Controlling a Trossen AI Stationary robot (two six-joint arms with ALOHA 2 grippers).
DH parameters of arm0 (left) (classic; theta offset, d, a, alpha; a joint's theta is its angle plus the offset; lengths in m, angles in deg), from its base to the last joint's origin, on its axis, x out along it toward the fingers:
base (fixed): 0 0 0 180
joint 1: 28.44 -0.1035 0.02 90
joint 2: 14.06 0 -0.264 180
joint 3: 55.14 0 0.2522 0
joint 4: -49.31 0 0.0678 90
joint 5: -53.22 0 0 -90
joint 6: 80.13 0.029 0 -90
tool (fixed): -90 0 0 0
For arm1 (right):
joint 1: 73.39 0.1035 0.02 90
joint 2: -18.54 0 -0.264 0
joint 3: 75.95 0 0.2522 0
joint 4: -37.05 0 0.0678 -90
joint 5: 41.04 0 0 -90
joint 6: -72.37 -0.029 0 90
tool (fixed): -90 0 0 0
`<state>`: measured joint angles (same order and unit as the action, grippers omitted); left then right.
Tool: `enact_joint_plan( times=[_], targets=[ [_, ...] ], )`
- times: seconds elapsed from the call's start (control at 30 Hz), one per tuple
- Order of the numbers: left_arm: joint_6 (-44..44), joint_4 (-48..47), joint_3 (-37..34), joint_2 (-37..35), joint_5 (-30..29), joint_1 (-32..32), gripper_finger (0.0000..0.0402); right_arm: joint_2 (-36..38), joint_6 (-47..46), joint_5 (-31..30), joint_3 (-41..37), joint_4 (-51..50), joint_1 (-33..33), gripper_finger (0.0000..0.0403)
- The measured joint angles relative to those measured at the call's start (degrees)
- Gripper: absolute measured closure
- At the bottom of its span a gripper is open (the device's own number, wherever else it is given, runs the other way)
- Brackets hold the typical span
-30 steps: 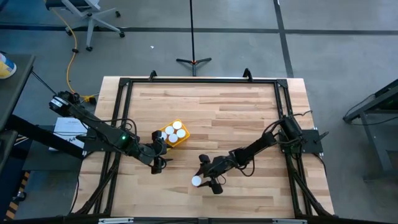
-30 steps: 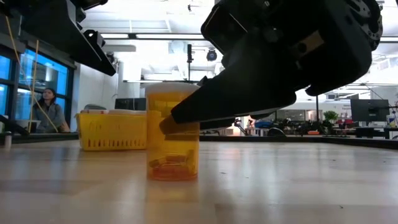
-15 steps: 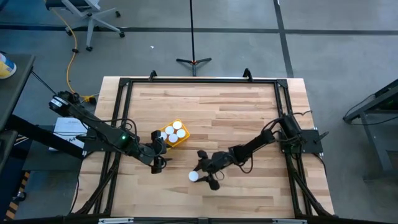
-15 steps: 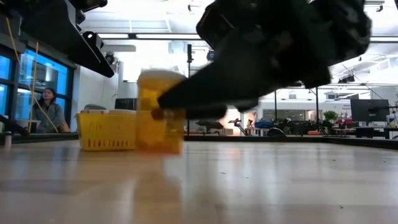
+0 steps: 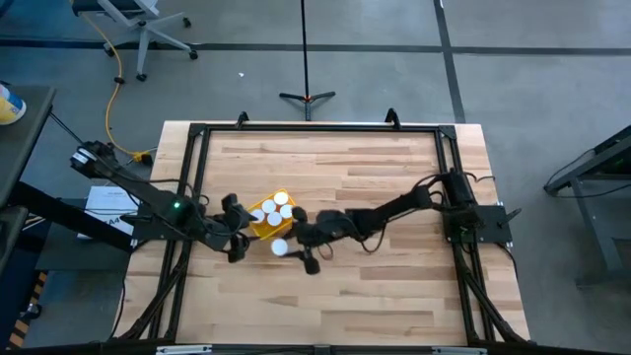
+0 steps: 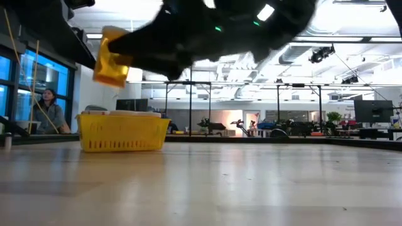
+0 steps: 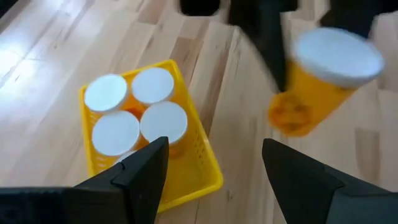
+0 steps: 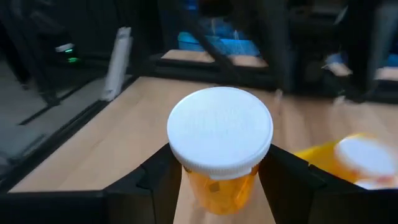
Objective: Pick and place pill bottles into a basket
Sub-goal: Put the orange pill bottle into the yellow basket
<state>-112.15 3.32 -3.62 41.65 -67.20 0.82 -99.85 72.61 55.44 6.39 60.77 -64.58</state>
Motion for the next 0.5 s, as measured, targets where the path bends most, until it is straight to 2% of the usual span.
enact_joint_plan(
  times=[0.17,0.37,0.5],
  targets=[
    [-1.06,-1.98,0.02,-3.71,0.29,0.0,0.0108,0.0,2.08,-0.21,5.14,-5.48,-3.38,0.0217],
    [-1.3,-4.31,0.0,-7.66,0.04,0.0,0.0108,-3.48,0.9,3.9,7.68,-2.93,-5.57,0.0217],
    [-1.3,-4.72,0.0,-9.62,0.02,0.0,0.0108,-6.66,0.78,3.11,9.92,-2.22,-5.91,0.0217]
  ],
)
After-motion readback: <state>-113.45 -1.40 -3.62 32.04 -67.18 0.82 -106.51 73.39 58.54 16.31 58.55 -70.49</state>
